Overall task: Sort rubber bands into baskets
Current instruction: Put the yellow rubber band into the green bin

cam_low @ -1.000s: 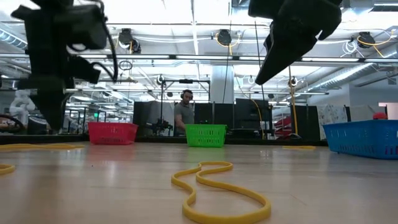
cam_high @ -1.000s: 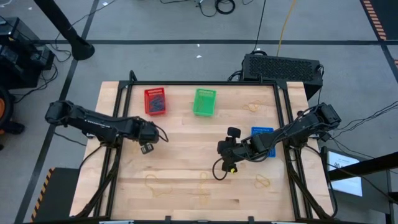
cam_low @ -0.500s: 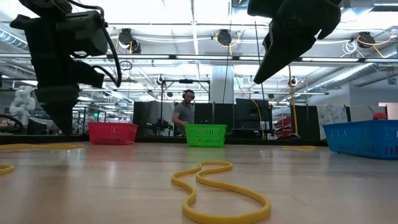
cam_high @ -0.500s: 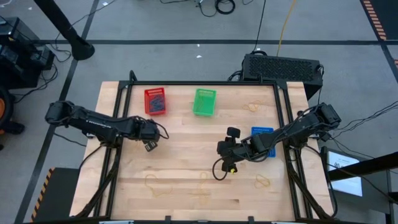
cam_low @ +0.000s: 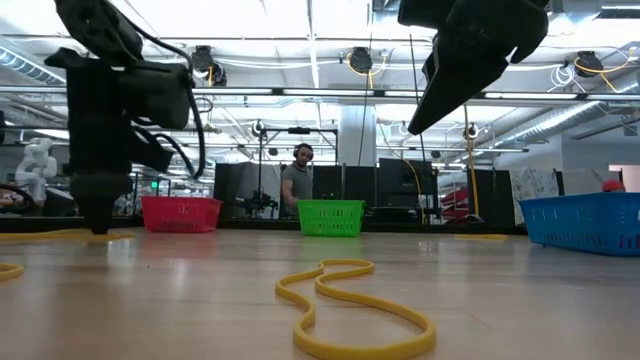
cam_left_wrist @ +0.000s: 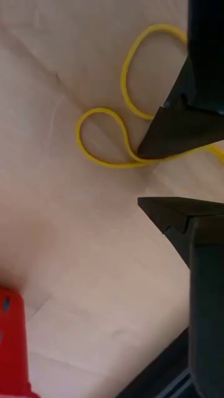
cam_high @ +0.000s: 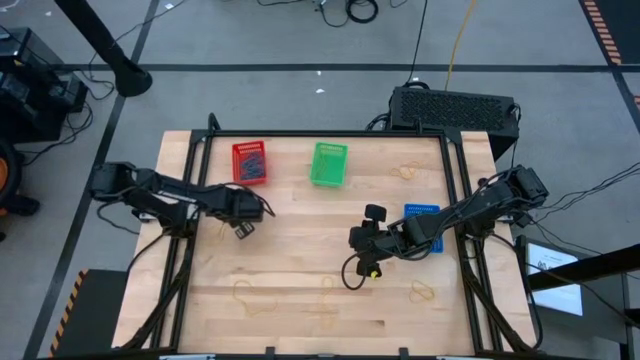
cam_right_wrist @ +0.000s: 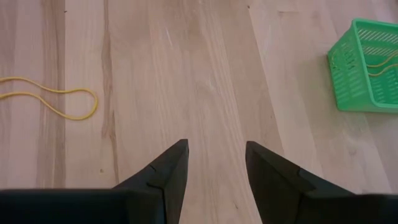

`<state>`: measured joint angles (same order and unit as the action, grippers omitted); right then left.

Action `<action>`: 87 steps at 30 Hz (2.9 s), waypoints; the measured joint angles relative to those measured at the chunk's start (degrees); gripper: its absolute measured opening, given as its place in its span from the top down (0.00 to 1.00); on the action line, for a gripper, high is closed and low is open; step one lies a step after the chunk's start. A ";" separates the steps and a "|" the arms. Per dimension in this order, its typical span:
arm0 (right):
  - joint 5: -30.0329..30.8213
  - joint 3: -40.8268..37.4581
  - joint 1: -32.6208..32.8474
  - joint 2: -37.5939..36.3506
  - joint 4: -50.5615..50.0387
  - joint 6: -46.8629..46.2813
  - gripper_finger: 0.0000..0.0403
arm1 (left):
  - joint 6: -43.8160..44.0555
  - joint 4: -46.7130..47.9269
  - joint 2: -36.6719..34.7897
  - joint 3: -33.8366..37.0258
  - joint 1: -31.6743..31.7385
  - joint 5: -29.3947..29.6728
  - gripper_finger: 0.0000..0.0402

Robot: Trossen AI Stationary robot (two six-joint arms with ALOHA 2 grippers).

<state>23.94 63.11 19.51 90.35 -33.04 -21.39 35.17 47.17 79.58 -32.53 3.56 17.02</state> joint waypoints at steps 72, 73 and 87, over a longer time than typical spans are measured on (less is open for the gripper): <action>-0.24 0.00 0.11 0.00 -1.84 1.22 0.62 | -23.69 -57.06 23.11 -28.70 22.31 -20.22 0.97; -0.24 0.00 0.11 0.00 -1.81 1.18 0.62 | -23.70 -57.02 23.51 -28.70 22.24 -20.22 0.97; -0.24 0.00 0.11 0.00 -1.92 1.09 0.62 | -25.42 -55.11 23.62 -28.70 21.81 -19.89 0.66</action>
<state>23.70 63.11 19.62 90.35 -34.95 -20.29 9.76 -7.94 103.20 -61.23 25.36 -2.88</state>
